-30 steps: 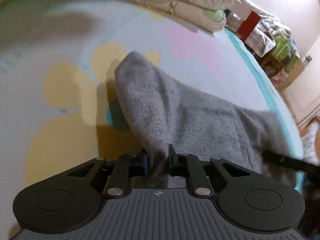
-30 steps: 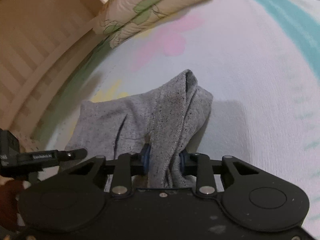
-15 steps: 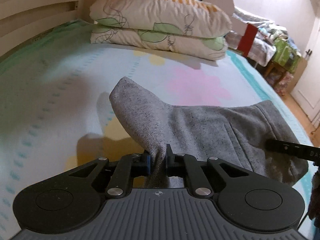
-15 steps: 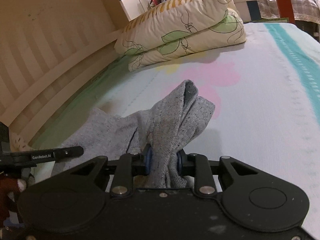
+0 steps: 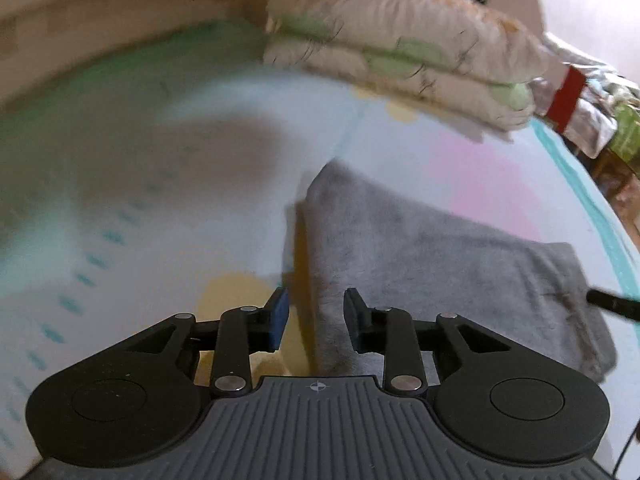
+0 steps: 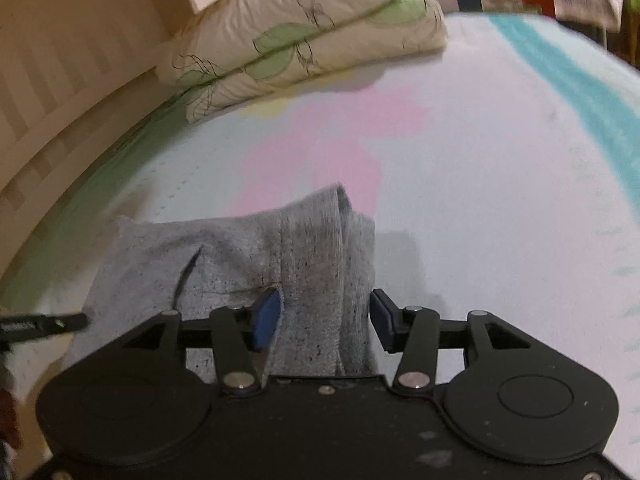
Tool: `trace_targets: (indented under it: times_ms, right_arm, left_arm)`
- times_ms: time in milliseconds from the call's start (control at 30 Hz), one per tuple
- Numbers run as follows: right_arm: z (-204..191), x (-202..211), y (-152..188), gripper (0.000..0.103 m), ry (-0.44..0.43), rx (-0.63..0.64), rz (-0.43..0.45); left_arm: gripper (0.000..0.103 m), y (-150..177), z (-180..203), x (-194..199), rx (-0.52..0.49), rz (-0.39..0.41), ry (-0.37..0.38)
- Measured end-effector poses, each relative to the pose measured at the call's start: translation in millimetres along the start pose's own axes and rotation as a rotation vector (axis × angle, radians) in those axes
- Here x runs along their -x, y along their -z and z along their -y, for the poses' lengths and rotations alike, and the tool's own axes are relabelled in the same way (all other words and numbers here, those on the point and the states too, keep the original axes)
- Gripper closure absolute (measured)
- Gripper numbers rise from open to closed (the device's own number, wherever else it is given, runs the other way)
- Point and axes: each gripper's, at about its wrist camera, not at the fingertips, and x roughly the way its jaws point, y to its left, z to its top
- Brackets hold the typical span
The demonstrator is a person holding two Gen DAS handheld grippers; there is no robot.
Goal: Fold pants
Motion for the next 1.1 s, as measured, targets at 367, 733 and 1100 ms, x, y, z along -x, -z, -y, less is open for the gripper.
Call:
trace_targets:
  times_ms: [367, 733, 1100]
  right_arm:
    - [-61.9, 49.0, 56.1, 0.084, -0.044, 0.310, 0.002]
    - [-47.0, 66.8, 68.8, 0.080, 0.020, 0.229, -0.019]
    - [-92.8, 134.8, 80.3, 0.041, 0.078, 0.218, 0.052]
  left_arm:
    - [0.073, 69.6, 40.7, 13.8, -0.158, -0.054, 0.025]
    - [0.073, 56.4, 39.6, 34.4, -0.056, -0.066, 0.009]
    - [0.073, 57.7, 78.2, 80.9, -0.043, -0.044, -0.087]
